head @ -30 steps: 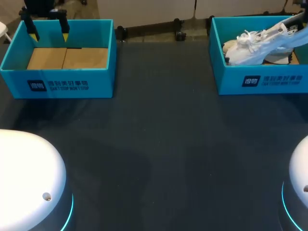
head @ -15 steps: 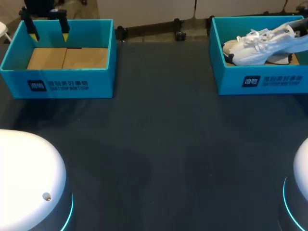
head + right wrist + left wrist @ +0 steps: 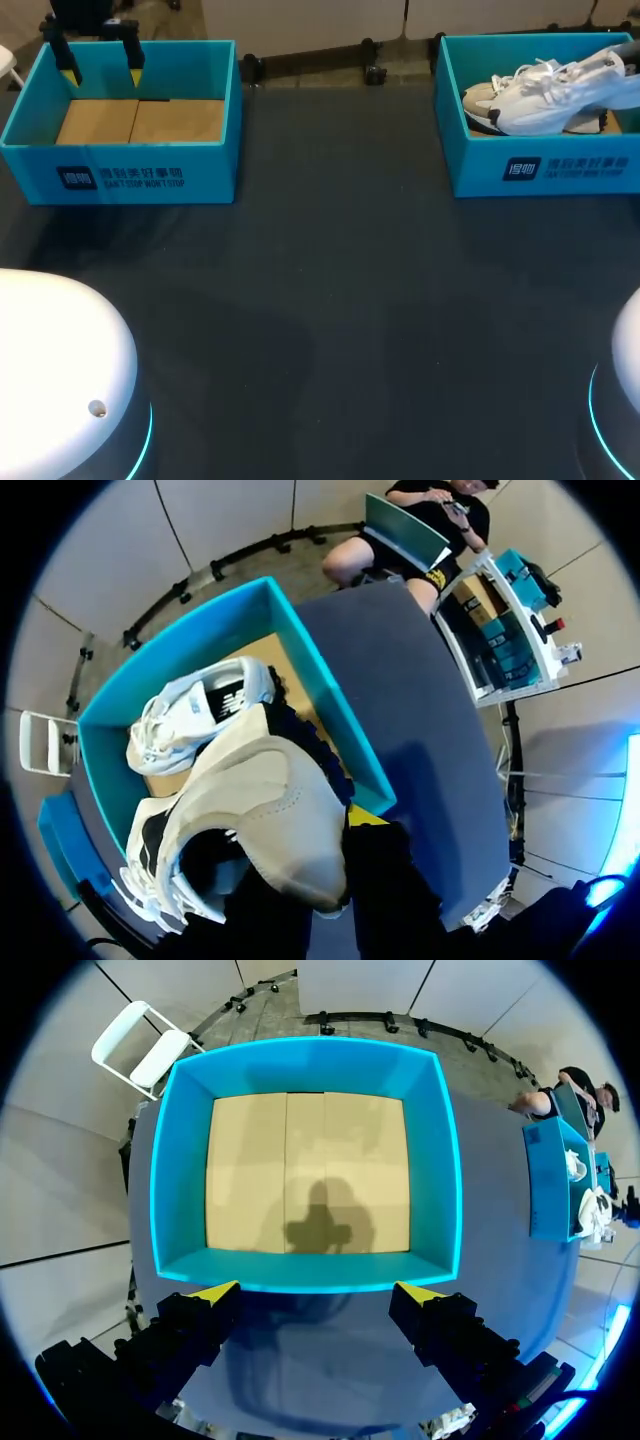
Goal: Take the shoe out of the shoebox, open the shoe tongue, remove and reinsert the insole, then place the shoe into the shoebox
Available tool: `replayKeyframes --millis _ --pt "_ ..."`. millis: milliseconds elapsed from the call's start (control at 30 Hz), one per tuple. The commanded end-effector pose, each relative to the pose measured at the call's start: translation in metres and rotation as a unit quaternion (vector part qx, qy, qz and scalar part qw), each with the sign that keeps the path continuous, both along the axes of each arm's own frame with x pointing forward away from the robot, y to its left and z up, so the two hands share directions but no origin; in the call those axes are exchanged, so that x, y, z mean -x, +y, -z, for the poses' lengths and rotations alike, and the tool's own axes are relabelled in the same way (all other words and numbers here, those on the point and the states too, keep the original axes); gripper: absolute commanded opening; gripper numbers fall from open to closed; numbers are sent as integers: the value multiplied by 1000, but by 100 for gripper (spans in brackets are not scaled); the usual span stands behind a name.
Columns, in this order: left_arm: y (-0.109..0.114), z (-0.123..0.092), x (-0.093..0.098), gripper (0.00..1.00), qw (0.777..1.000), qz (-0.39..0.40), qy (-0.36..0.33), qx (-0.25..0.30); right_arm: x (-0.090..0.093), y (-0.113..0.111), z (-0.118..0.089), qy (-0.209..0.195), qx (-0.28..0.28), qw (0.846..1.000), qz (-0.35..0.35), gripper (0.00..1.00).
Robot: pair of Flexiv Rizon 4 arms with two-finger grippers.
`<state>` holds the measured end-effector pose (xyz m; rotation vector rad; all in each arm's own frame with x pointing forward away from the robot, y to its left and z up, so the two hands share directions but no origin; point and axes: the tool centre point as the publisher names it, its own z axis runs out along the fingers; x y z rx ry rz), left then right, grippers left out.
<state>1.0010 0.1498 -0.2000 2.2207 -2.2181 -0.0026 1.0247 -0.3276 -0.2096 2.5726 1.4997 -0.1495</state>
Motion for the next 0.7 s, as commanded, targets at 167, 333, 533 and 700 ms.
replayKeyframes --millis 167,333,533,700 --pt "0 0 0 100 1000 0 0 0 -11 4 -29 29 9 999 24 0" --pt "0 0 0 100 1000 0 0 0 -7 9 -42 34 9 999 41 0" --pt "0 0 0 100 1000 0 0 0 3 18 -62 42 3 997 58 0" --pt "0 0 0 100 1000 0 0 0 17 26 -76 55 -2 994 100 0"
